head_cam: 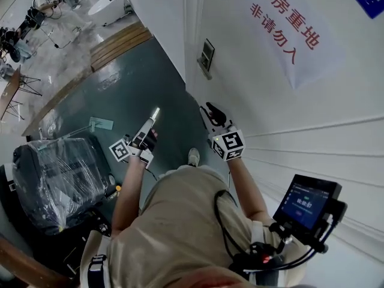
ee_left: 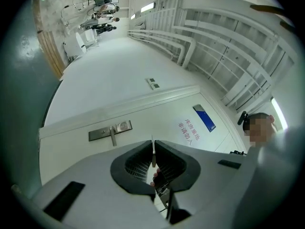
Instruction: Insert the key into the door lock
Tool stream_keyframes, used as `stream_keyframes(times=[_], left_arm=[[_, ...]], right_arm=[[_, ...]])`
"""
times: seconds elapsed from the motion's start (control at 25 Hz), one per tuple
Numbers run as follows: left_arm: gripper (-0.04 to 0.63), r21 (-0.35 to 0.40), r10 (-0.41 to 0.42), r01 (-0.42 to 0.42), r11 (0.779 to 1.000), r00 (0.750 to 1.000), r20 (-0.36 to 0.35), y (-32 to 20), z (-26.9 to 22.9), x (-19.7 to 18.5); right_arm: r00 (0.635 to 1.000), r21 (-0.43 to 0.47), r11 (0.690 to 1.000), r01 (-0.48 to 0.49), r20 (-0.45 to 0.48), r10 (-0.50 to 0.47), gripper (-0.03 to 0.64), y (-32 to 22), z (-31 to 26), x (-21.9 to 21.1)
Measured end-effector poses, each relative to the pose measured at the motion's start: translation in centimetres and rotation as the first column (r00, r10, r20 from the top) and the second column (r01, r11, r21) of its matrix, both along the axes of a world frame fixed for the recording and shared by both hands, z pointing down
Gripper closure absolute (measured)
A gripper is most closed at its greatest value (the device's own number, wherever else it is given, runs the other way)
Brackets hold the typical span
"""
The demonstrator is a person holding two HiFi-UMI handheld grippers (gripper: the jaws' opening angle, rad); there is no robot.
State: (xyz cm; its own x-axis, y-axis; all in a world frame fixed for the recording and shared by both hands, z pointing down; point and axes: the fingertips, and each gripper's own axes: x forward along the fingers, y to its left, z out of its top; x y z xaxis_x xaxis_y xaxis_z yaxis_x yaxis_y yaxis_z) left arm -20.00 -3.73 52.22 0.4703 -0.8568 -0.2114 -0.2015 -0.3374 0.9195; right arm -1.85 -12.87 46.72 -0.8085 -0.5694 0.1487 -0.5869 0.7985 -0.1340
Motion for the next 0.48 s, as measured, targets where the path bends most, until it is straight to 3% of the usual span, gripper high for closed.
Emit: stream_keyframes(times=[0.48], left_arm=[[0.56,0.019,0.002,-0.002,1.0,1.0,-0.004,-3.7,0.6,1.9]], right_arm=[[0.997,-0.022,0.996,0.082,0.001,-0.082,0.514,-2.9,2.6,0.6]])
